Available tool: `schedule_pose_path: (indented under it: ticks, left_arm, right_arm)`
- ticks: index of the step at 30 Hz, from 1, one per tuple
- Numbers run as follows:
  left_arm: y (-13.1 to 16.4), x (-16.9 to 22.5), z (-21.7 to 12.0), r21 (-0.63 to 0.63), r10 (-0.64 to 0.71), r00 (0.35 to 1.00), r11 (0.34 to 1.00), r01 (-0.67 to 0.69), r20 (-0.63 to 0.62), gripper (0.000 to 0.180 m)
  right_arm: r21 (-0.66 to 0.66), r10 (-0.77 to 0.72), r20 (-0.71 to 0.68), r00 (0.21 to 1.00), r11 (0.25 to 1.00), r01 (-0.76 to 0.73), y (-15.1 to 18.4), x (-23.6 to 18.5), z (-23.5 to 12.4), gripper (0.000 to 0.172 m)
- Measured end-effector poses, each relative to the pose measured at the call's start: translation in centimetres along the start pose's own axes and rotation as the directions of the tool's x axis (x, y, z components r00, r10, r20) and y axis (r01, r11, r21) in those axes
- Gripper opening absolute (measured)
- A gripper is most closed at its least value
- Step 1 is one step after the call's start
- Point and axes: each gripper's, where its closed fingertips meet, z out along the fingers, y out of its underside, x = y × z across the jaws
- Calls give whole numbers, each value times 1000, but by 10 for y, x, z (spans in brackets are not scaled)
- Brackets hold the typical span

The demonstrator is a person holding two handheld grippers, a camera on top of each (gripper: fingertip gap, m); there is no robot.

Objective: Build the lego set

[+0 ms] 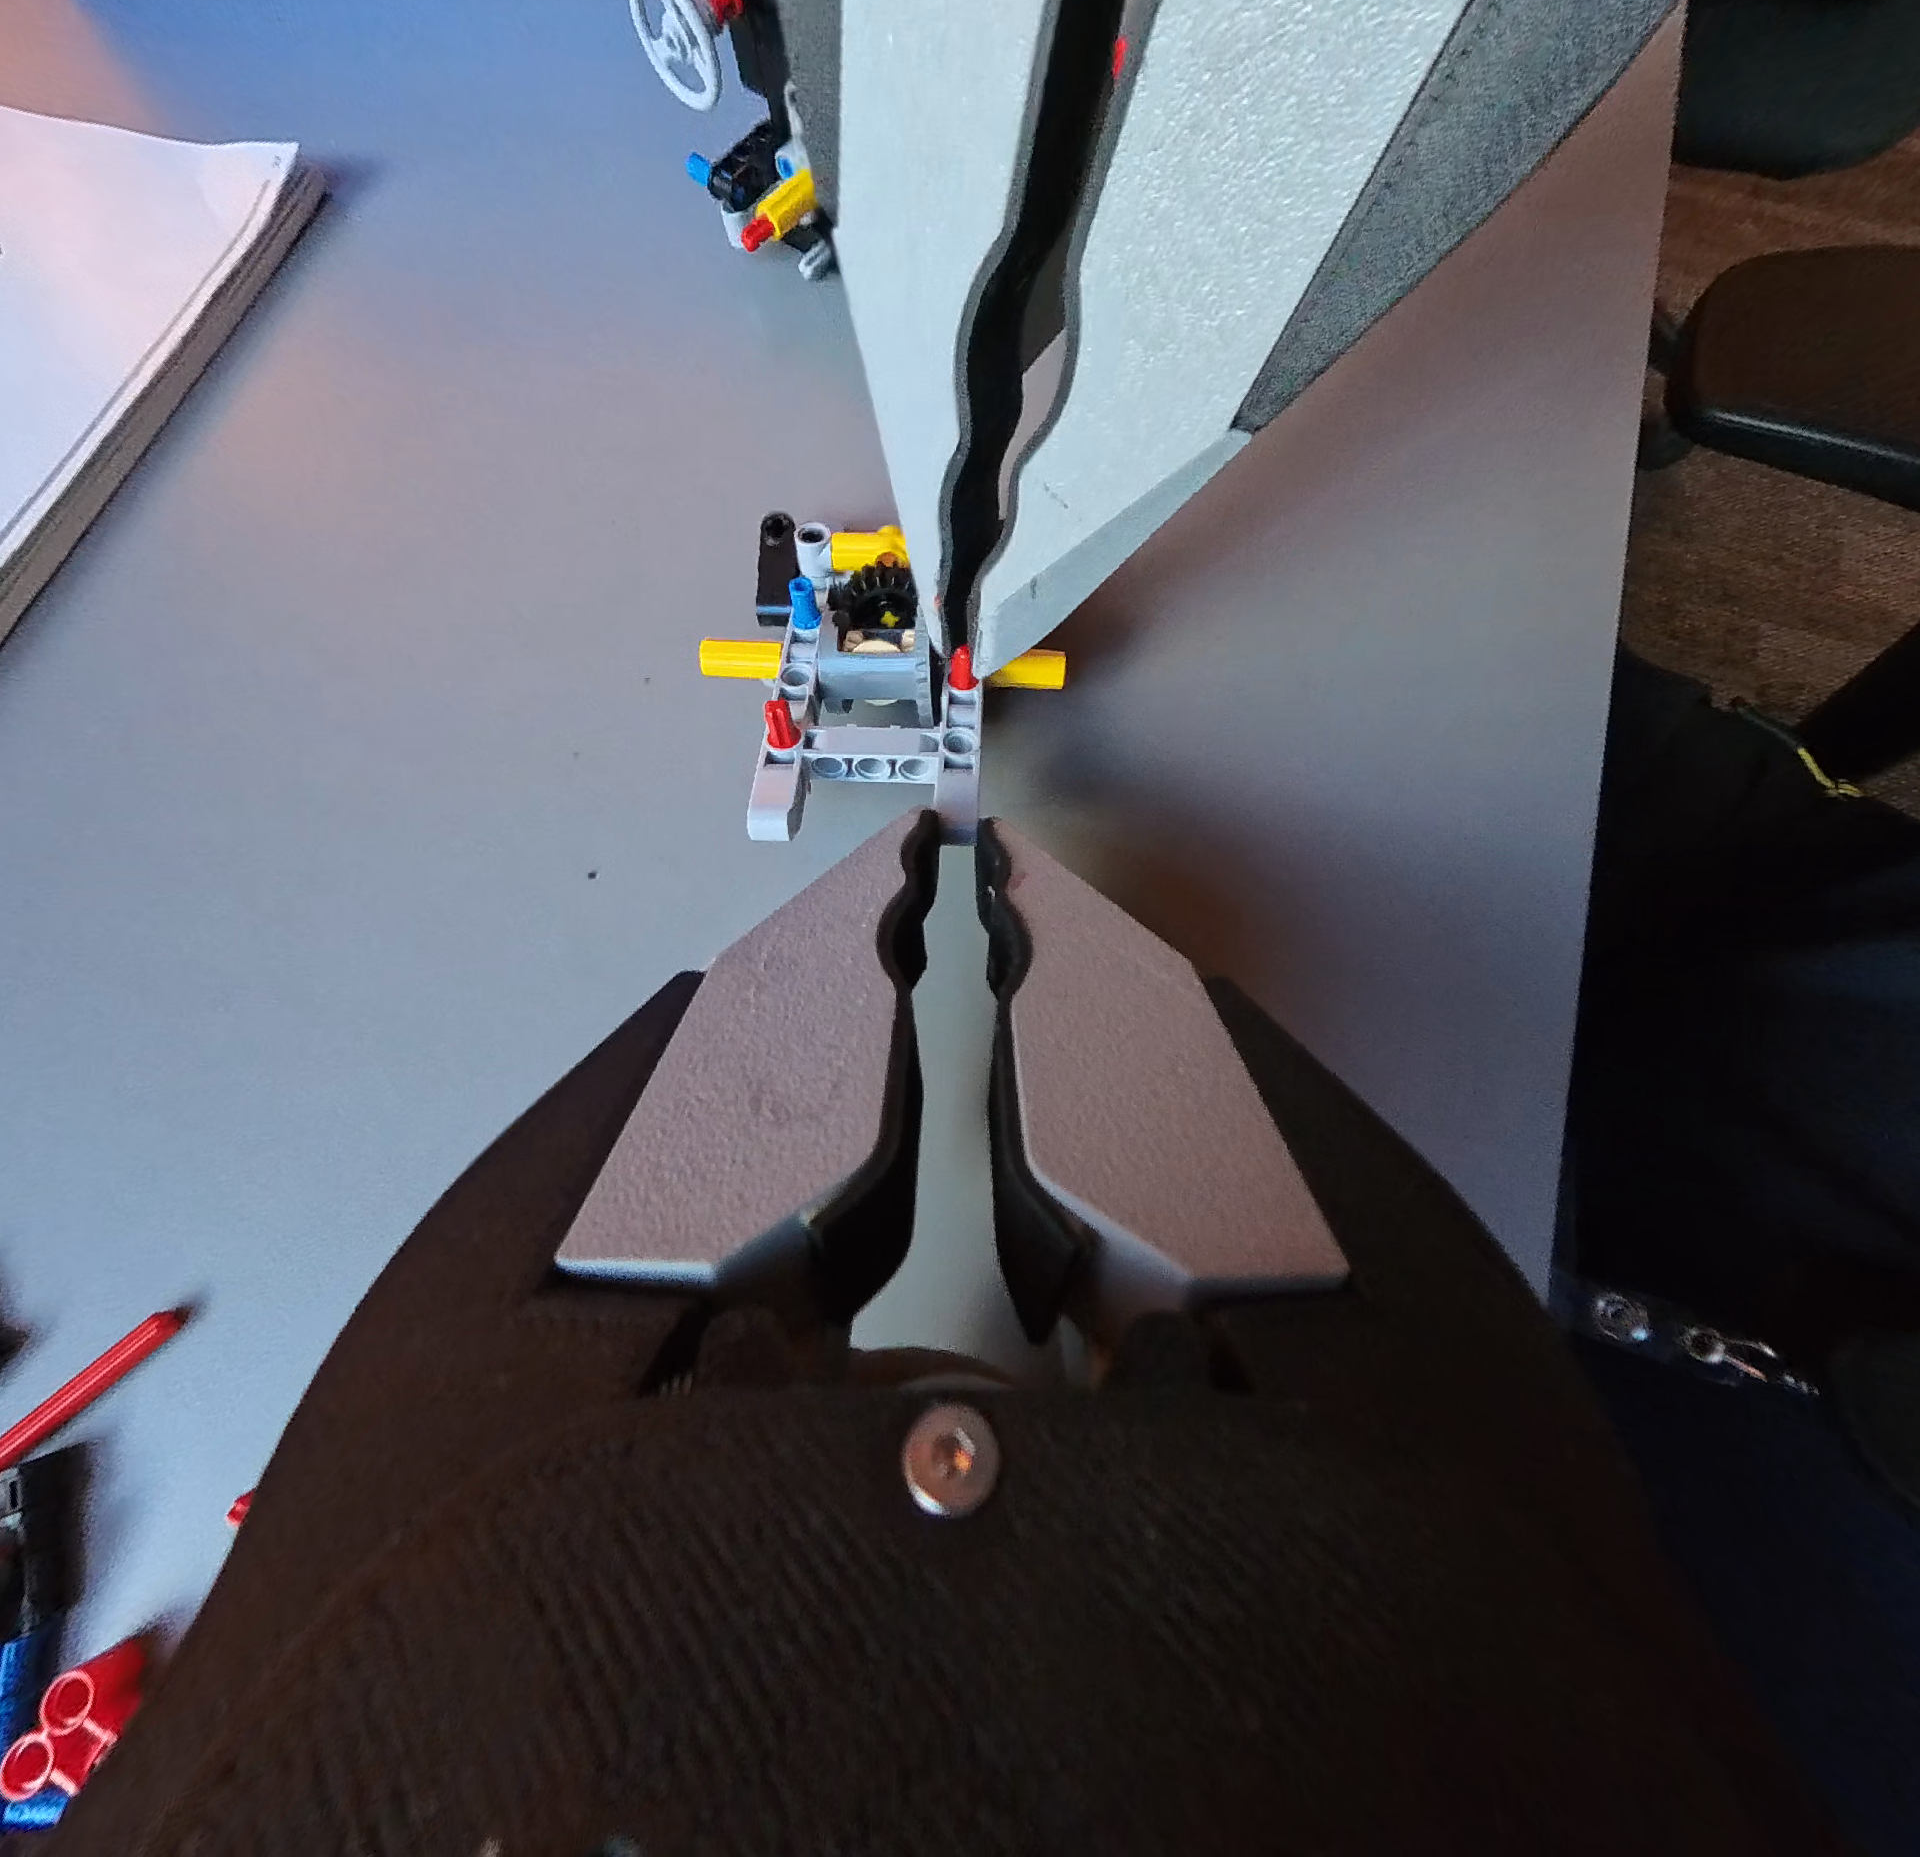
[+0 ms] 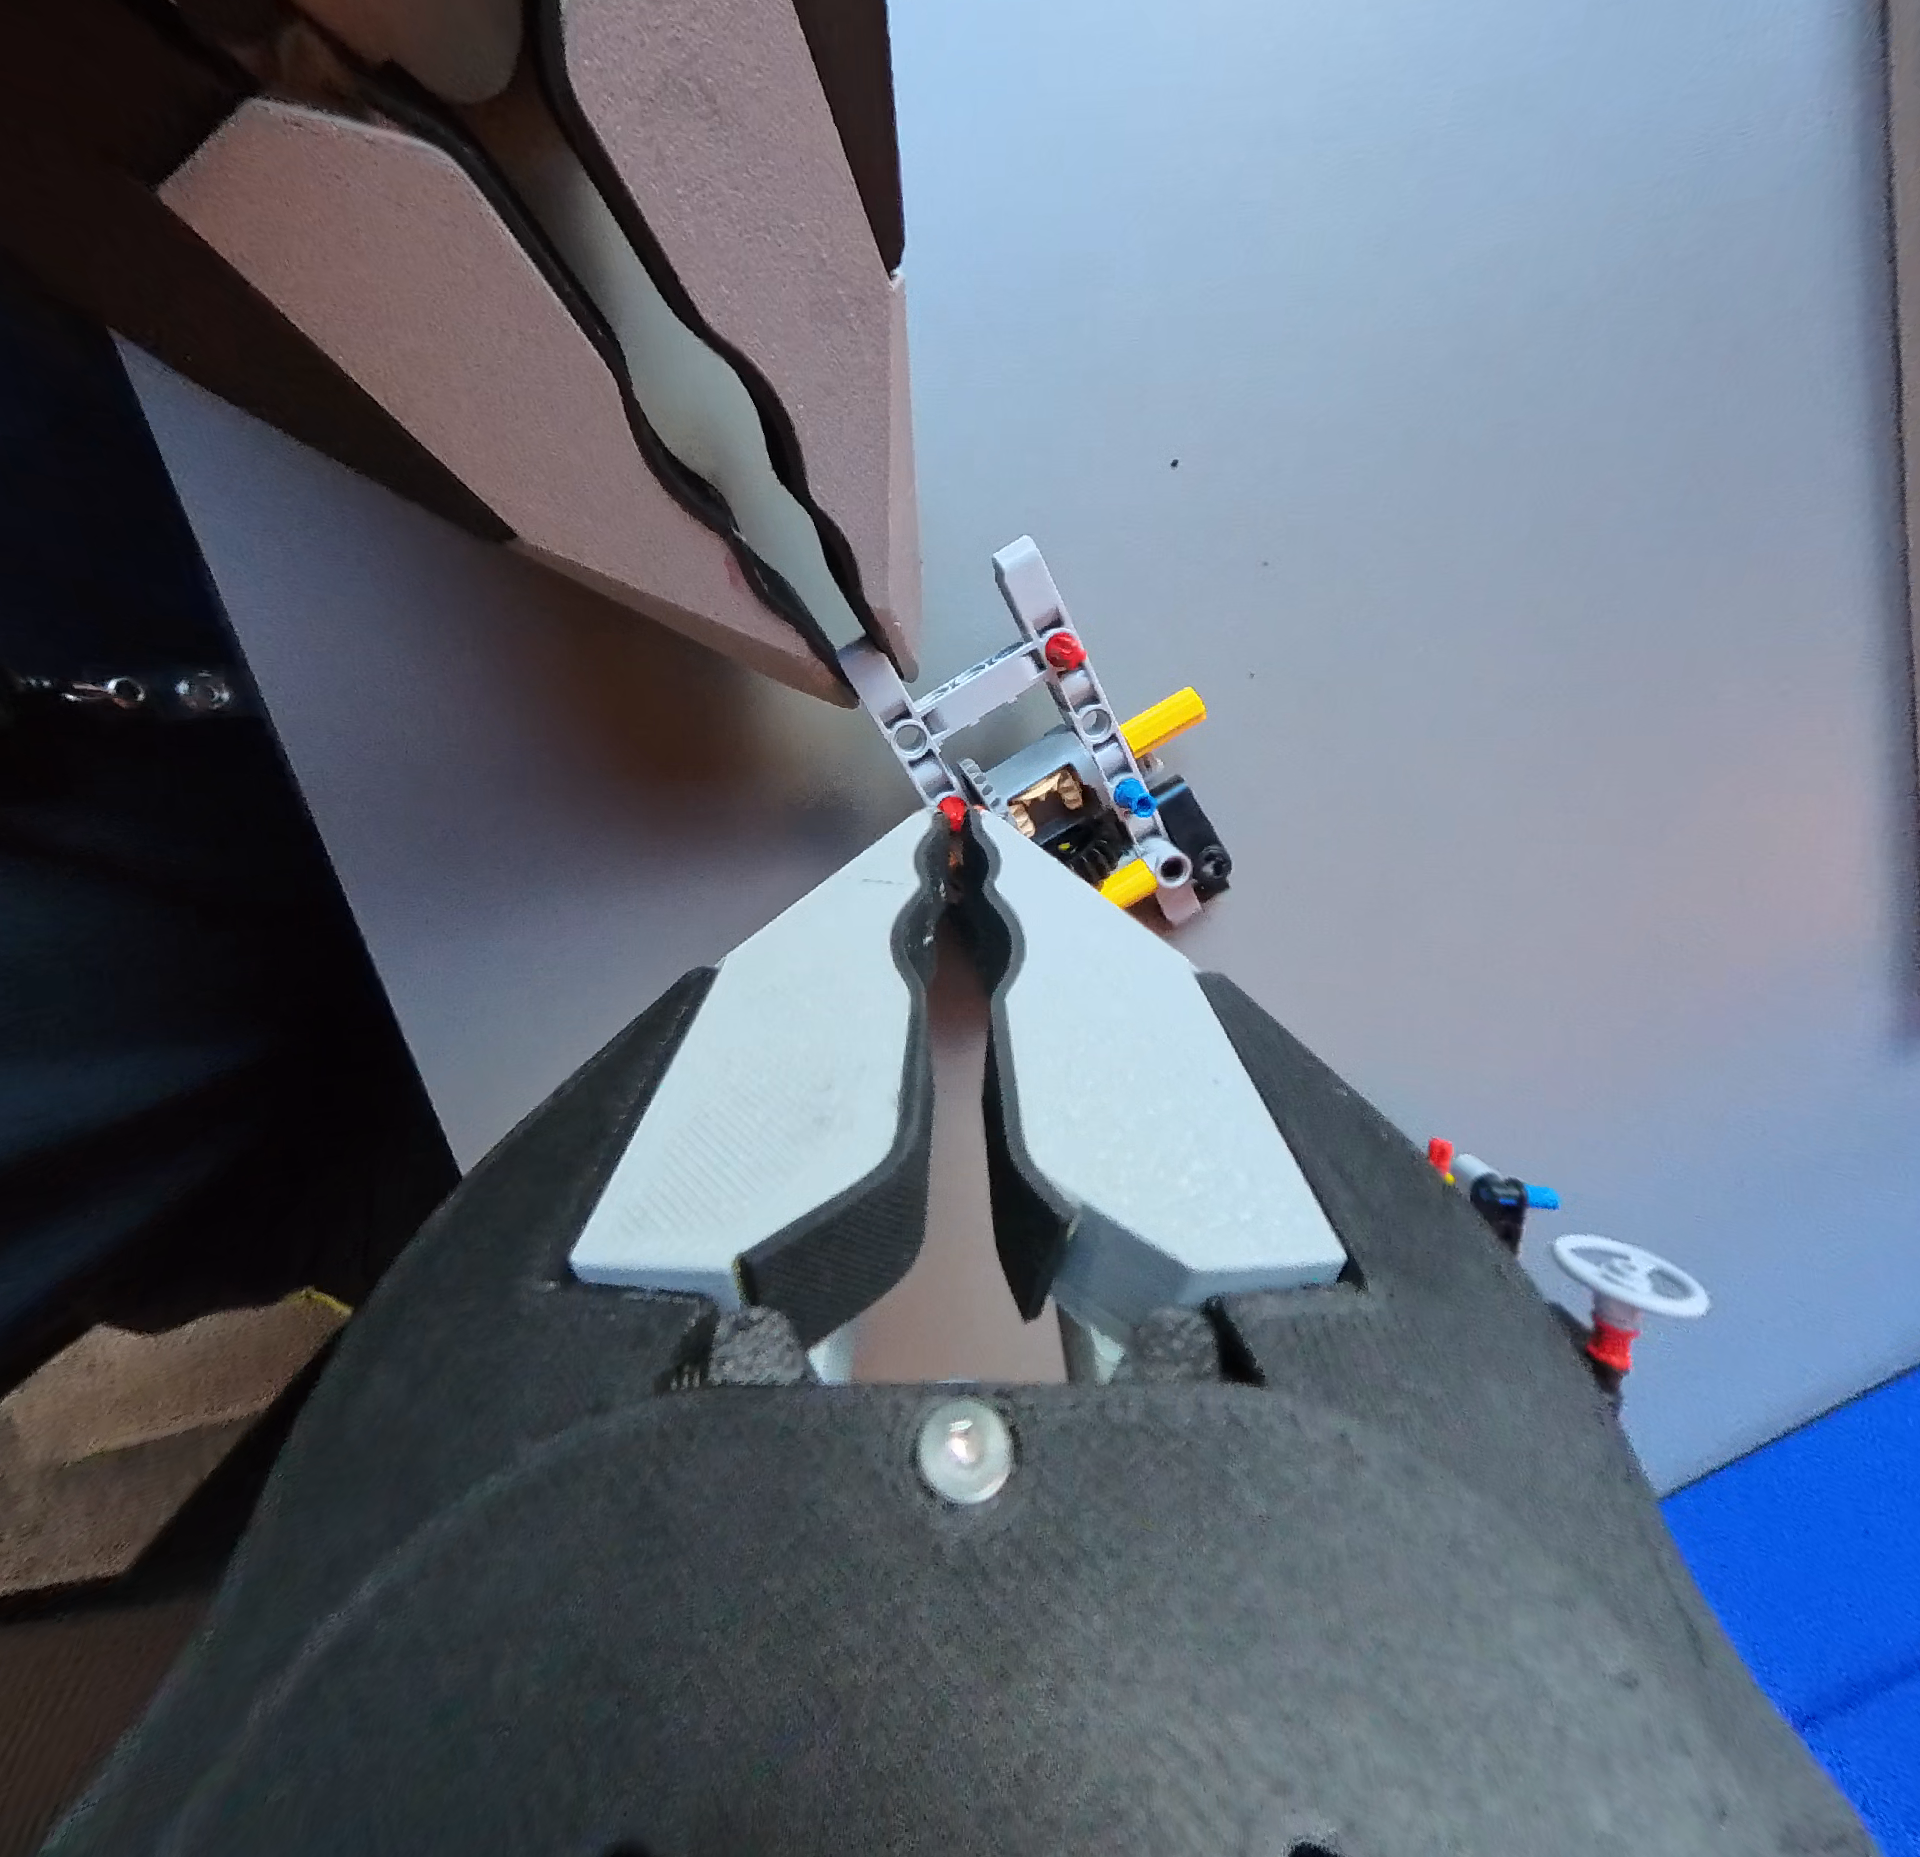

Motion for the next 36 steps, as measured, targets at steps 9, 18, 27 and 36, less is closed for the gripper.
schedule_pose_path:
  ticks: [9,18,27,36]
  left_arm:
    - [-8,0,-4,66,17,1000,998,-18,20,5]
    - [-1,11,-8,46,15,1000,999,-16,9,24]
    - [14,-25,-30,48,-142,989,989,140,44,24]
    - [4,-36,-11,3,-135,991,991,135,1,23]
  right_arm:
    - [299,249,99,963,916,-268,-5,5,-45,11]
    - [442,376,78,923,817,-370,23,9,-49,9]
    - [517,391,88,916,768,-377,38,5,-53,9]
    - [509,316,47,948,809,-295,29,2,-42,8]
